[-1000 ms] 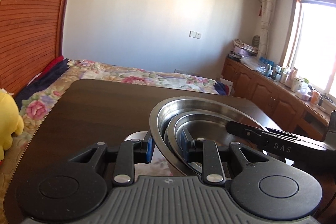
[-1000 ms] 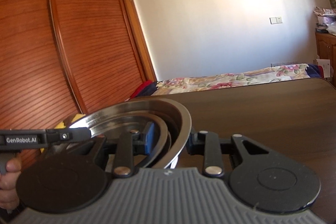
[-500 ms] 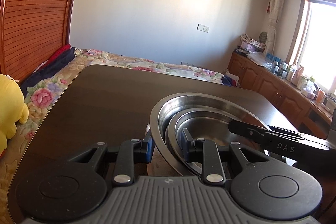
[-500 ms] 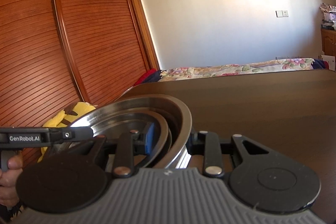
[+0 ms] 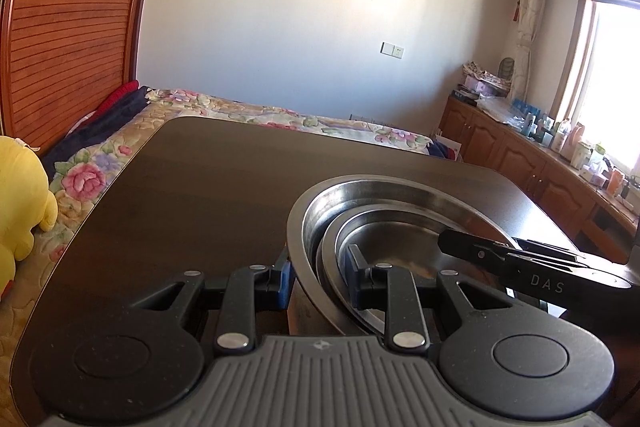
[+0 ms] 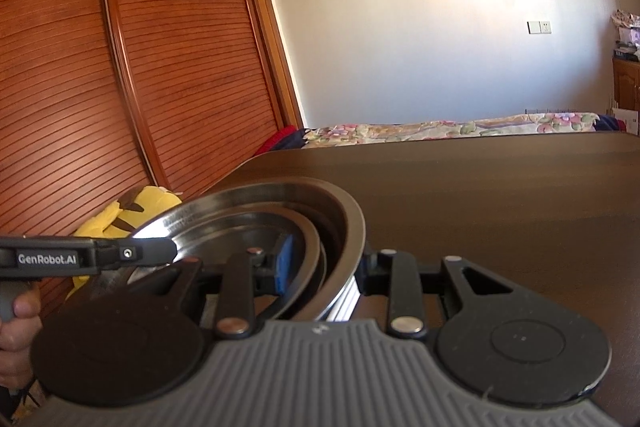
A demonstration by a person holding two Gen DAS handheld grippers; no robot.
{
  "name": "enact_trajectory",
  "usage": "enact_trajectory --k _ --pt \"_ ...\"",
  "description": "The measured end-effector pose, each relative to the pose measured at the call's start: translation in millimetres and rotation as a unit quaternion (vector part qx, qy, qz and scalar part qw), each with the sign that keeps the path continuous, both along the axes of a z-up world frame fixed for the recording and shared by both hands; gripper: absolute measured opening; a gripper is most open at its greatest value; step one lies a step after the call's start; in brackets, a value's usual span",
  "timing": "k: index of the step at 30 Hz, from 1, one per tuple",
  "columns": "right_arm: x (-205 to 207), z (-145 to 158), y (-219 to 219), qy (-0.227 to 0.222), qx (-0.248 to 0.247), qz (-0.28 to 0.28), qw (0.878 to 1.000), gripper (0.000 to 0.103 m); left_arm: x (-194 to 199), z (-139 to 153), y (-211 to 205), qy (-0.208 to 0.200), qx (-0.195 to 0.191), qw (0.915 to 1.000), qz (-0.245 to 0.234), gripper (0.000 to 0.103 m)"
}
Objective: Organize plates and bowls
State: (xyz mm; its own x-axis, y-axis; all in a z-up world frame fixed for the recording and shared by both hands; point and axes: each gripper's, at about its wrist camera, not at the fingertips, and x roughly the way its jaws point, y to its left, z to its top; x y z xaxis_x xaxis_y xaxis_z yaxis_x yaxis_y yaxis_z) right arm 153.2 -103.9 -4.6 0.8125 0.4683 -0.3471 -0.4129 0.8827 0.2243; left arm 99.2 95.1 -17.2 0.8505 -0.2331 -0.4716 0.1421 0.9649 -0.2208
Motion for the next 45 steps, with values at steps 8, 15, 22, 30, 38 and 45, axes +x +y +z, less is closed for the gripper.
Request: enact_trajectory --k 8,15,22,30,38,45 --pt "-1 2 -6 0.005 -0.002 -0.002 1.000 0.044 -1 4 -3 -0.006 0.021 0.9997 0.009 0.031" --pt "-16 12 -17 -0.017 -0.007 -0.021 1.000 0.048 -5 9 -3 -0.015 0.053 0.9981 0.027 0.041" --pt "-42 26 -24 -0.042 -0.017 -0.031 0.998 0.049 -15 20 -6 -0.031 0.069 0.9963 0.041 0.044" --pt "-65 42 -41 -0.060 -0.021 -0.056 0.996 0.056 -29 36 -24 -0.051 0.095 0.9933 0.041 0.066" --pt "-81 57 -53 -0.087 -0.030 -0.069 0.993 0.094 -43 55 -49 -0.081 0.096 0.9918 0.019 0.094" --pt "-95 58 -59 -0.088 -0.041 -0.099 0.990 0.103 -62 65 -75 -0.097 0.097 0.9905 0.004 0.103"
